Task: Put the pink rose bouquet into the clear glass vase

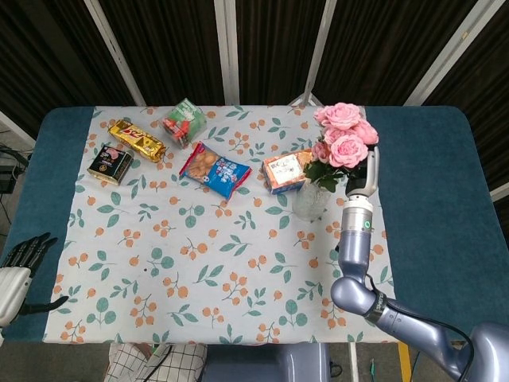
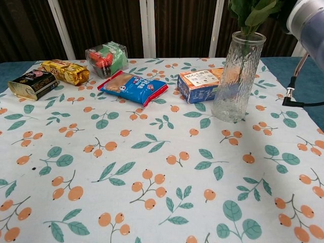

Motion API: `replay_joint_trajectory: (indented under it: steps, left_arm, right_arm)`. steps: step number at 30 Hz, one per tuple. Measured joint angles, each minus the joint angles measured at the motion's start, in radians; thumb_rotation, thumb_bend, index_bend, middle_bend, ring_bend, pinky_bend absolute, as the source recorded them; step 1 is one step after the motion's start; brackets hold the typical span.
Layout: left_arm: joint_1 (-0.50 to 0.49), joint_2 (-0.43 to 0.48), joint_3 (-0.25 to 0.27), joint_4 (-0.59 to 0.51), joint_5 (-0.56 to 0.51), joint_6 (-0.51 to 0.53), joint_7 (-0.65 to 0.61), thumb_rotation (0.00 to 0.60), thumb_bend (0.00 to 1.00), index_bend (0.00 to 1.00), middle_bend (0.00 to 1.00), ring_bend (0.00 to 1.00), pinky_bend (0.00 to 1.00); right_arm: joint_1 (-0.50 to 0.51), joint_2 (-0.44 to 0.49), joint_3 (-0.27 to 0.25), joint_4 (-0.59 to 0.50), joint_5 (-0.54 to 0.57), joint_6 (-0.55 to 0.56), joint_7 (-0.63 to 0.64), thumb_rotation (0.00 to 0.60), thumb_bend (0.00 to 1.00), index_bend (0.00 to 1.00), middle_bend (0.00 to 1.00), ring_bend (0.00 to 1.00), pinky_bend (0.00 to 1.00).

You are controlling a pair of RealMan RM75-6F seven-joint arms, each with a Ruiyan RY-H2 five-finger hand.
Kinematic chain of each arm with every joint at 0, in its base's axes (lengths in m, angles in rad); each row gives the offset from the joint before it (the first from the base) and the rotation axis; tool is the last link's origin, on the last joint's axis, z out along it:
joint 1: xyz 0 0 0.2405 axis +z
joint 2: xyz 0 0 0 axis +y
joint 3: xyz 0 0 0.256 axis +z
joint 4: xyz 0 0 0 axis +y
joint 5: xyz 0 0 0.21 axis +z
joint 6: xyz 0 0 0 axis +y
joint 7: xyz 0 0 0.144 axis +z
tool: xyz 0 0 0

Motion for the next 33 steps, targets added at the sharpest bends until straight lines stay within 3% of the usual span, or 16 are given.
replay_joint_trajectory:
  steps: [6,11,14,16,19,24,28,33]
  left_arm:
    - [-0.001,0.0,0.0,0.0,-0.001,-0.001,-0.001,0.6,0.0,0.0,0.0,0.0,0.0]
    - [0.0,0.001,0.0,0.0,-0.001,-0.001,-0.003,0.6,0.0,0.0,0.0,0.0,0.0]
    - [0.0,0.001,-0.001,-0.001,-0.001,0.0,-0.003,0.6,0.0,0.0,0.0,0.0,0.0]
    - [0.0,0.001,-0.001,-0.001,-0.001,0.0,-0.004,0.6,0.0,0.0,0.0,0.0,0.0]
    - [0.0,0.001,0.0,-0.002,0.001,0.002,-0.004,0.6,0.0,0.0,0.0,0.0,0.0]
    - [0.001,0.001,0.001,-0.002,0.005,0.005,-0.004,0.6,0.0,0.0,0.0,0.0,0.0]
    - [0.002,0.001,0.001,-0.002,0.007,0.008,-0.003,0.6,0.0,0.0,0.0,0.0,0.0]
    - [0.004,0.001,0.002,-0.003,0.01,0.012,-0.005,0.6,0.0,0.0,0.0,0.0,0.0]
  right_arm:
    - [0.002,-0.019,-0.018,0.024,-0.015,0.0,-0.008,0.6,0.29,0.5,0.49,0.52,0.21]
    - [-0.003,-0.024,-0.032,0.03,-0.024,-0.004,-0.014,0.6,0.29,0.4,0.4,0.41,0.15]
    - [-0.011,-0.025,-0.039,0.027,-0.03,-0.002,-0.016,0.6,0.29,0.27,0.29,0.29,0.08]
    - [-0.013,-0.025,-0.042,0.026,-0.033,0.0,-0.025,0.6,0.29,0.12,0.19,0.18,0.03]
    - [-0.019,-0.023,-0.05,0.017,-0.038,0.004,-0.039,0.6,0.29,0.0,0.11,0.08,0.0]
    - [-0.021,0.004,-0.052,-0.012,-0.035,-0.02,-0.08,0.6,0.29,0.0,0.01,0.0,0.0]
    - [-0.03,0.028,-0.058,-0.055,-0.023,-0.034,-0.117,0.6,0.29,0.0,0.0,0.0,0.0]
    - [-0.066,0.053,-0.102,-0.121,-0.032,-0.032,-0.147,0.6,0.29,0.0,0.0,0.0,0.0]
